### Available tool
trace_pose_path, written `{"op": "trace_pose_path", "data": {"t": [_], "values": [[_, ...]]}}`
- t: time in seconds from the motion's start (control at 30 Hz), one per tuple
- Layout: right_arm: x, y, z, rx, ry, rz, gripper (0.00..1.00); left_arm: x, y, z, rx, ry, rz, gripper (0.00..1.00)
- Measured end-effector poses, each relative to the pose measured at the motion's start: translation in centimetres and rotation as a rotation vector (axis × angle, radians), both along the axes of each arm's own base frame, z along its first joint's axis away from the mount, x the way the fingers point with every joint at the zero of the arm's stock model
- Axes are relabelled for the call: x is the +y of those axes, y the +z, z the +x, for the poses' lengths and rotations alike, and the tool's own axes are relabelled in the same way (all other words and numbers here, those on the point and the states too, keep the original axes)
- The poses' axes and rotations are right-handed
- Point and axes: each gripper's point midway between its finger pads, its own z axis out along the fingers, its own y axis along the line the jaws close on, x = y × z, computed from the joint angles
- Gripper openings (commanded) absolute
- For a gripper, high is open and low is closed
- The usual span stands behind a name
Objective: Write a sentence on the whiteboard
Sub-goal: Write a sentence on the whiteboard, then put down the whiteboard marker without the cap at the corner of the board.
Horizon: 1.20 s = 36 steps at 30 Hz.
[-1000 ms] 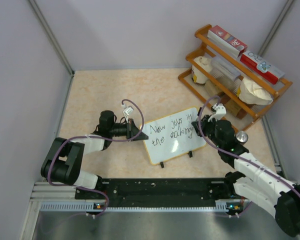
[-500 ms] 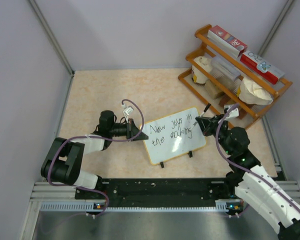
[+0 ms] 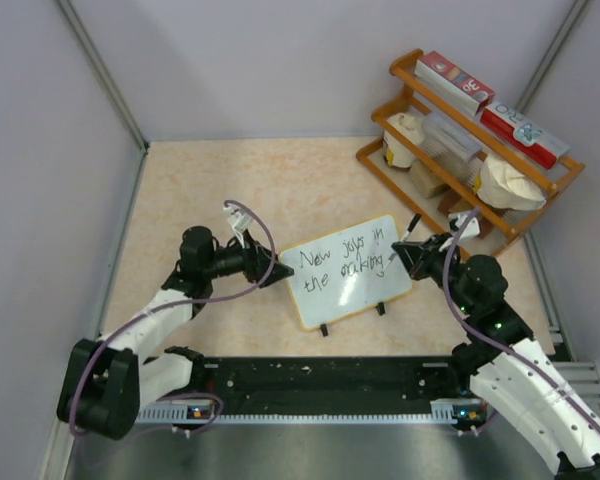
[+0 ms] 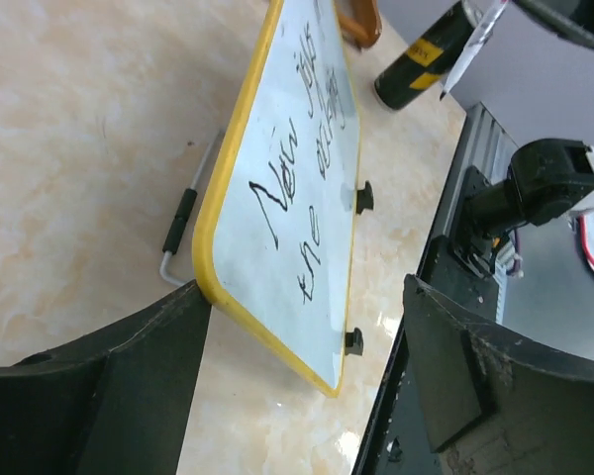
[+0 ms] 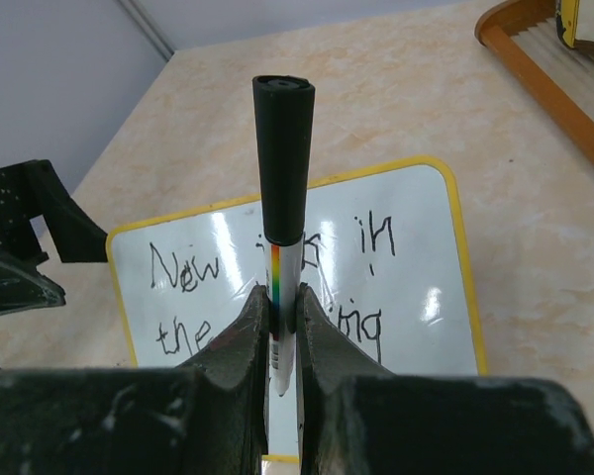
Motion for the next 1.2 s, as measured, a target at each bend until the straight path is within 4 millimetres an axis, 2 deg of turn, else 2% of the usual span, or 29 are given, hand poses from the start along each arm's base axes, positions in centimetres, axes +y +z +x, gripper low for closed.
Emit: {"op": "trace_pose_path", "data": {"t": [0.17, 0.33, 0.73, 0.87, 1.07, 1.2], "values": [[0.2, 0.3, -1.0, 0.024, 0.031, 0.014, 0.00, 1.4, 3.4, -0.5, -0.107, 0.112, 0.007, 0.92], [0.6, -0.8, -1.9, 0.092, 0.060, 0.031, 0.00, 3.4, 5.1, -0.3, -0.125, 0.285, 0.015, 0.93], [1.3, -3.6, -4.2, 0.281, 0.104, 0.091, 0.00, 7.1, 3.4, -0.1, 0.052, 0.561, 0.090, 0.94], [1.2, -6.2, -5.5, 0.344, 0.110, 0.131, 0.00, 8.0, 4.1, 0.3, 0.065, 0.630, 0.104, 0.94], [0.7, -13.1, -7.5, 0.534, 0.062, 0.168, 0.00, 8.9, 4.5, 0.7, 0.081, 0.695, 0.109, 0.94], [0.0, -16.5, -8.2, 0.640, 0.004, 0.166, 0.00, 9.1, 5.1, 0.8, 0.077, 0.711, 0.108, 0.94]]}}
